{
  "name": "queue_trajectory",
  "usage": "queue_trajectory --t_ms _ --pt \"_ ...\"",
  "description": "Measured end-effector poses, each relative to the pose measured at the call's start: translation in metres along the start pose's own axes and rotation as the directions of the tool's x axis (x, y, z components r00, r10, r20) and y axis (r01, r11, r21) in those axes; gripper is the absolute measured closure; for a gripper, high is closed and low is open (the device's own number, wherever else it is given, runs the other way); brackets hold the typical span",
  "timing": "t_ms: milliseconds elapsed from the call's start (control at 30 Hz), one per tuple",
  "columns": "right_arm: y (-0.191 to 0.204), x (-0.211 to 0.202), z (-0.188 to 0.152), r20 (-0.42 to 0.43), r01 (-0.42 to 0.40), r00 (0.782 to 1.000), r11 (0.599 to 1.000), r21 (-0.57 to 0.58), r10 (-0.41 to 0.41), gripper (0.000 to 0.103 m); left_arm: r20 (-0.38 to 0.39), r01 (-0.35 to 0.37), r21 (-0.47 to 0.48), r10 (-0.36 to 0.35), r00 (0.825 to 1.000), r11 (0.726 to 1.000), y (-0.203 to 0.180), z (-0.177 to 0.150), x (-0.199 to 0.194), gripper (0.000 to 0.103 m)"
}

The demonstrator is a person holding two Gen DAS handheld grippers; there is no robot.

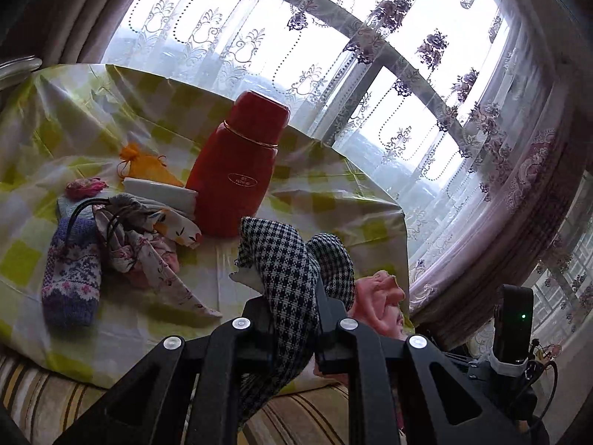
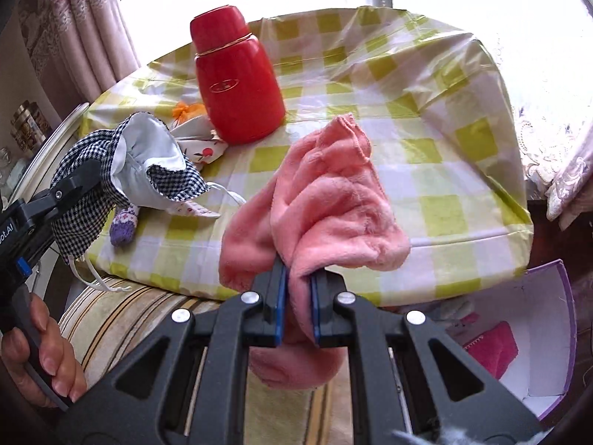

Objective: Organize soft objects
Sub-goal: 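Carry the houndstooth cap and pink towel into the white box and open both grippers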

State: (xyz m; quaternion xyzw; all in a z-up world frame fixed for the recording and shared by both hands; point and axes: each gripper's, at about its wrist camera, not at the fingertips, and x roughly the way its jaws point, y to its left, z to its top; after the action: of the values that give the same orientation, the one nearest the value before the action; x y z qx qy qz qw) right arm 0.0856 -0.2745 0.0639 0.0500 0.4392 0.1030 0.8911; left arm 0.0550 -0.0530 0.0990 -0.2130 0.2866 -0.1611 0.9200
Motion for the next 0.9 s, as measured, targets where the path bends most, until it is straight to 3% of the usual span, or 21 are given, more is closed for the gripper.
queue_trajectory --t_ms 167,333,533,700,767,800,833,900 --pt "-0.059 -0.027 -0.011 0.017 0.097 0.995 0.991 0.095 -0.099 0.089 -0.095 0.120 0.040 -0.116 0.989 0.992 -0.045 -0.014 0.026 0.087" --pt "-0.119 -0.051 -0.030 0.010 0.189 0.981 0.962 0.198 -0.194 0.089 -0.223 0.238 0.063 -0.219 0.950 0.969 -0.092 -0.036 0.055 0.087" --pt "-0.180 -0.066 -0.058 -0.051 0.290 0.956 0.902 0.319 -0.289 0.087 -0.381 0.368 0.111 -0.303 0.874 0.923 -0.151 -0.069 0.080 0.087" --pt "-0.211 -0.074 -0.074 -0.093 0.341 0.939 0.858 0.384 -0.331 0.085 -0.501 0.462 0.120 -0.348 0.792 0.879 -0.192 -0.095 0.095 0.087" --pt "-0.219 -0.074 -0.078 -0.110 0.362 0.931 0.839 0.405 -0.349 0.074 -0.554 0.493 0.129 -0.350 0.756 0.861 -0.206 -0.105 0.102 0.079" --pt "-0.223 -0.075 -0.080 -0.117 0.371 0.927 0.830 0.416 -0.356 0.069 -0.583 0.504 0.126 -0.348 0.734 0.854 -0.210 -0.111 0.106 0.066" --pt "-0.226 -0.076 -0.081 -0.117 0.375 0.925 0.825 0.424 -0.361 0.062 -0.604 0.505 0.127 -0.338 0.722 0.854 -0.214 -0.116 0.109 0.051" --pt "-0.229 -0.078 -0.082 -0.109 0.374 0.925 0.821 0.431 -0.364 0.054 -0.626 0.509 0.131 -0.327 0.708 0.851 -0.218 -0.122 0.113 0.043"
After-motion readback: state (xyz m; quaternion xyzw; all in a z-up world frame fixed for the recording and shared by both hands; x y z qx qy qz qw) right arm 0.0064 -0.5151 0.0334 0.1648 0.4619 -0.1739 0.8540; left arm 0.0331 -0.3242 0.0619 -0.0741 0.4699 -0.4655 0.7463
